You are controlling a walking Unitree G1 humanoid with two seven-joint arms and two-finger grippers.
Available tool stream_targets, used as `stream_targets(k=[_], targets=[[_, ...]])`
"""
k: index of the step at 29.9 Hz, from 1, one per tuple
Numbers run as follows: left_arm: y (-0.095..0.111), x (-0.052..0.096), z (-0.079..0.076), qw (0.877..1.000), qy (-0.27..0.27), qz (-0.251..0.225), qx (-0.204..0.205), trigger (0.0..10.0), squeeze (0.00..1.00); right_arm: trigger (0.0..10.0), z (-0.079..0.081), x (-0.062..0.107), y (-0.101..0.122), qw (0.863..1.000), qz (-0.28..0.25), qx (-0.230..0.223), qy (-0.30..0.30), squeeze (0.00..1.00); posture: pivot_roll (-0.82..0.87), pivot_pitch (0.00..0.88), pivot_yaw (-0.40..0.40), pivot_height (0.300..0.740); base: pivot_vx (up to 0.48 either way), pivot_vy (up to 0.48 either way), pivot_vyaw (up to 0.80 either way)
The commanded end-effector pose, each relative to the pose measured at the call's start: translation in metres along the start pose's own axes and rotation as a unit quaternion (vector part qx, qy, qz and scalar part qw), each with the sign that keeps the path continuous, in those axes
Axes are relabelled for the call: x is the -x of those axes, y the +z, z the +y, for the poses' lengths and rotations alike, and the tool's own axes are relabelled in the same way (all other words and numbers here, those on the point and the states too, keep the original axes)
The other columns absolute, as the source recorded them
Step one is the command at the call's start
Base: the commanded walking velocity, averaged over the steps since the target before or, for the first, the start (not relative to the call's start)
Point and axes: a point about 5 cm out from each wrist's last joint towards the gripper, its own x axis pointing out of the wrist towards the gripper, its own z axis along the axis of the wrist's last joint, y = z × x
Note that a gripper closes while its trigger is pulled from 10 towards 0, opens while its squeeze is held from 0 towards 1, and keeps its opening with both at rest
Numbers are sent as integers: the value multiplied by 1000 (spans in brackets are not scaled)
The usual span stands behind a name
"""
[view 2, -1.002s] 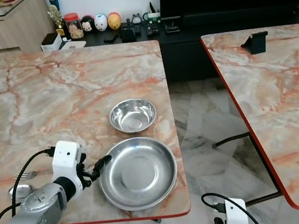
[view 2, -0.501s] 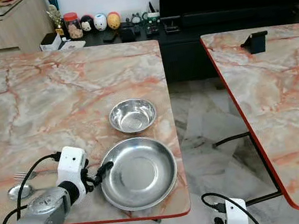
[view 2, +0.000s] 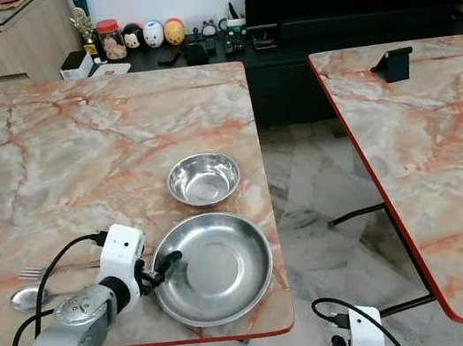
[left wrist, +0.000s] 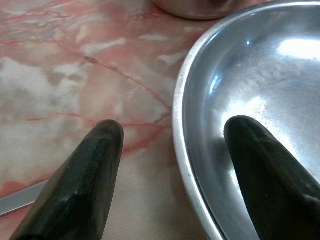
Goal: Setting the table
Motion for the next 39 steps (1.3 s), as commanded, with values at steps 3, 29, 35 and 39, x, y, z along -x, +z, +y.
stream_targets(k=[3, 29, 35, 39], targets=[[-3, -2, 3, 999, 15, 15, -26, 10000, 0, 10000, -1, 0, 1, 1000, 1, -5, -3, 0, 94, 0, -62, 740, 0, 0, 0], [-5, -5, 1, 999, 16, 22, -22, 0, 0, 10000, -2, 0, 1, 1000, 2, -1, -1, 0, 91, 0, -62, 740, 0, 0, 0], [-4, -4, 0, 999, 13, 19, -30, 0, 0, 10000, -2, 0, 0, 1000, 3, 0, 0, 0, 94, 0, -65, 740, 0, 0, 0], [-3, -4, -1, 999, 11, 17, -30, 0, 0, 10000, -2, 0, 0, 1000, 4, 0, 0, 0, 95, 0, -66, 740, 0, 0, 0]])
